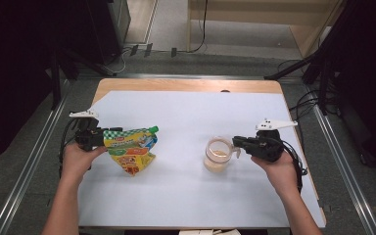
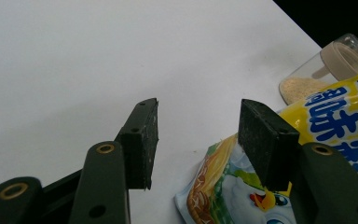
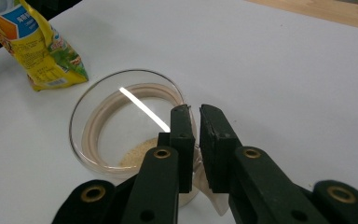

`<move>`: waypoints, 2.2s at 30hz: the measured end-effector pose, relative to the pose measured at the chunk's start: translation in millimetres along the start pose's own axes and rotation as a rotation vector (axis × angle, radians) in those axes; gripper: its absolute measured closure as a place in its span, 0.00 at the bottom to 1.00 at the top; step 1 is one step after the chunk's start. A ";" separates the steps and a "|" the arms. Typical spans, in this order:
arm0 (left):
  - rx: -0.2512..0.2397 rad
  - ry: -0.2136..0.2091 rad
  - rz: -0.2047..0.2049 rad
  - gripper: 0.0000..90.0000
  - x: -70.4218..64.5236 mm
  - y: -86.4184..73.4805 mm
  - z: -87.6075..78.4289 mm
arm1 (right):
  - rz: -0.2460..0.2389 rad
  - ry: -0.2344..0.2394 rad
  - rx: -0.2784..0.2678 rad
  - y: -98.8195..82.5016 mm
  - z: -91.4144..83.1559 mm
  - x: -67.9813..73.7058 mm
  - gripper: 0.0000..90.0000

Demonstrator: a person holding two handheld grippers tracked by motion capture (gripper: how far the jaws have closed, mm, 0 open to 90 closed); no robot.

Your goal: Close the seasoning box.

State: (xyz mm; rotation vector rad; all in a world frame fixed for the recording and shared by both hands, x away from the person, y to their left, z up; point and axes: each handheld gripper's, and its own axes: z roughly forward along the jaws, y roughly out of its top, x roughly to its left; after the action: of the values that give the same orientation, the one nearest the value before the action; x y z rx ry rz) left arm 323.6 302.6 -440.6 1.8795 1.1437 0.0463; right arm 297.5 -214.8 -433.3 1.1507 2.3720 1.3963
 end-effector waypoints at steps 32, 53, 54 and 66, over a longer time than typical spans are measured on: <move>0.023 0.008 -0.002 0.54 2.3 -1.1 3.5 | 0.101 -0.125 -0.048 -22.9 -20.3 -52.1 0.72; 0.042 0.017 -0.002 0.54 2.8 -2.2 5.6 | 0.137 -0.152 -0.053 -43.5 3.0 -67.5 0.30; 0.041 0.018 -0.003 0.54 2.7 -2.3 5.7 | 0.145 -0.143 -0.050 -44.1 4.0 -68.0 0.30; 0.043 0.020 -0.015 0.52 3.9 -3.1 6.5 | 0.133 -0.171 0.011 -52.1 6.5 -72.9 0.27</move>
State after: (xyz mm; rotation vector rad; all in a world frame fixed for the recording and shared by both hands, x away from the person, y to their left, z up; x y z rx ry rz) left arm 326.6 301.6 -448.2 1.9121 1.1808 0.0331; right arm 323.1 -274.2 -495.6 1.3937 2.2242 1.2674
